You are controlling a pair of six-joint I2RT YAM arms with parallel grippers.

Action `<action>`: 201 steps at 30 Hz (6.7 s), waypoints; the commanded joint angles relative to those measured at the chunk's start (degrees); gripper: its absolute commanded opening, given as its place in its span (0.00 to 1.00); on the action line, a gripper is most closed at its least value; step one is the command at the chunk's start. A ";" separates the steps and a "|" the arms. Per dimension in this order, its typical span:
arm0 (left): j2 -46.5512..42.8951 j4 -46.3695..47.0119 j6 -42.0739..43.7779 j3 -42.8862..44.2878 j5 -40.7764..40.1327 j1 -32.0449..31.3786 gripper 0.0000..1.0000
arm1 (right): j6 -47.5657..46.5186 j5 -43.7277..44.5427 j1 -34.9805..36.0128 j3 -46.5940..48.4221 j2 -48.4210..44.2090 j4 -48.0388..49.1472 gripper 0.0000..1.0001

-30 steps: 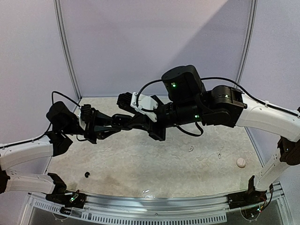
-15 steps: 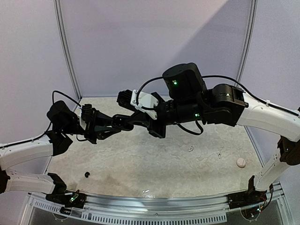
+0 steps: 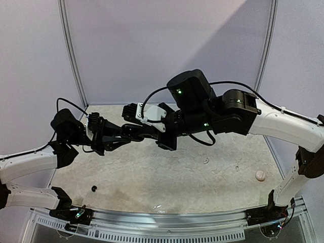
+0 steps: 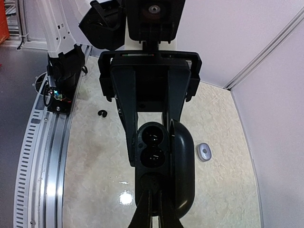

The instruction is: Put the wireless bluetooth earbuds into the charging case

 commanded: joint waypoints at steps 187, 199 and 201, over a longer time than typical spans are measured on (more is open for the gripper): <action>-19.67 -27.56 -18.65 -1.48 -33.35 19.98 0.00 | 51.34 -2.18 -11.33 -25.03 4.53 -1.33 0.59; -20.03 -28.14 -18.77 -1.58 -31.91 20.04 0.00 | 21.80 -11.23 -11.60 -7.03 23.67 -17.43 0.32; -20.27 -28.34 -18.87 -1.69 -31.81 19.98 0.00 | 21.01 -11.28 -11.67 -7.24 24.52 -17.55 0.32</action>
